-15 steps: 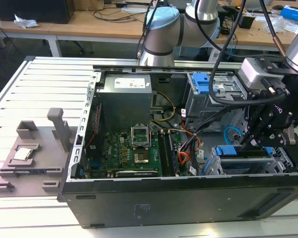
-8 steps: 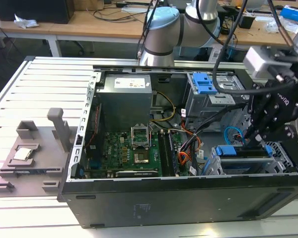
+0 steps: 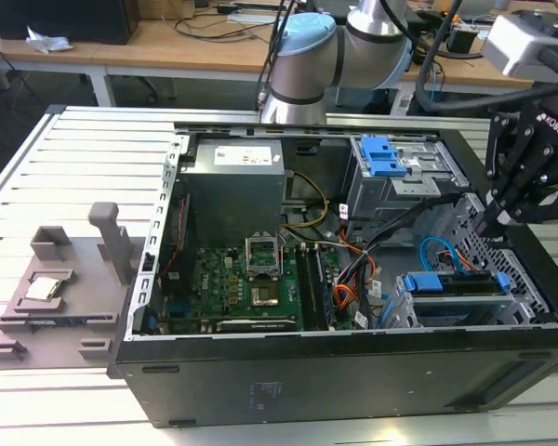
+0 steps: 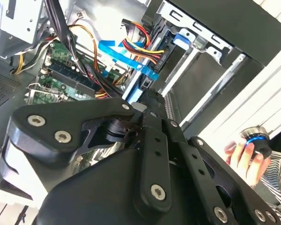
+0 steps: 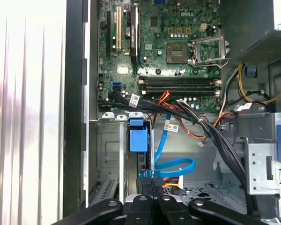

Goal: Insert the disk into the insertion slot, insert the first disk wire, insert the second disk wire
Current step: 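Insert the second disk wire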

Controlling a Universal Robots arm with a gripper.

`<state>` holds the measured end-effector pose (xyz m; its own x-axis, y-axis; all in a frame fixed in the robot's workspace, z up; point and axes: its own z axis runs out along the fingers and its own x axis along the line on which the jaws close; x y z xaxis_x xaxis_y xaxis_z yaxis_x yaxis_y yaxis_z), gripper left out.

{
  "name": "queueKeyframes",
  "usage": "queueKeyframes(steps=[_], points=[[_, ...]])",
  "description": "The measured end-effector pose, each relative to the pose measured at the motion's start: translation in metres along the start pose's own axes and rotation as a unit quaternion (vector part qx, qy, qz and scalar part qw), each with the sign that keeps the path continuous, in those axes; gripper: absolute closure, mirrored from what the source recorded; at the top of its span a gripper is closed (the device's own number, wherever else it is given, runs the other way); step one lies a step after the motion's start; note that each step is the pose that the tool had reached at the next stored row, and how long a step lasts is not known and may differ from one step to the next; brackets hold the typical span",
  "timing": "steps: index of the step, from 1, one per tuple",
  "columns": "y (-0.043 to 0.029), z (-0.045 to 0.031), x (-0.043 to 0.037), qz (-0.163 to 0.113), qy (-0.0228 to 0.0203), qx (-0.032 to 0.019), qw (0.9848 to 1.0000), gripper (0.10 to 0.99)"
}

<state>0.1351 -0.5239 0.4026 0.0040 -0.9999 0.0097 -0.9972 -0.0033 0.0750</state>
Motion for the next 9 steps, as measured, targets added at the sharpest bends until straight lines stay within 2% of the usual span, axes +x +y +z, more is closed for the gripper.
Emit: queueKeyframes(steps=[9], points=[[0.0001, -0.0014, 0.0000, 0.000, 0.0000, 0.0000, 1.0000, 0.980]])
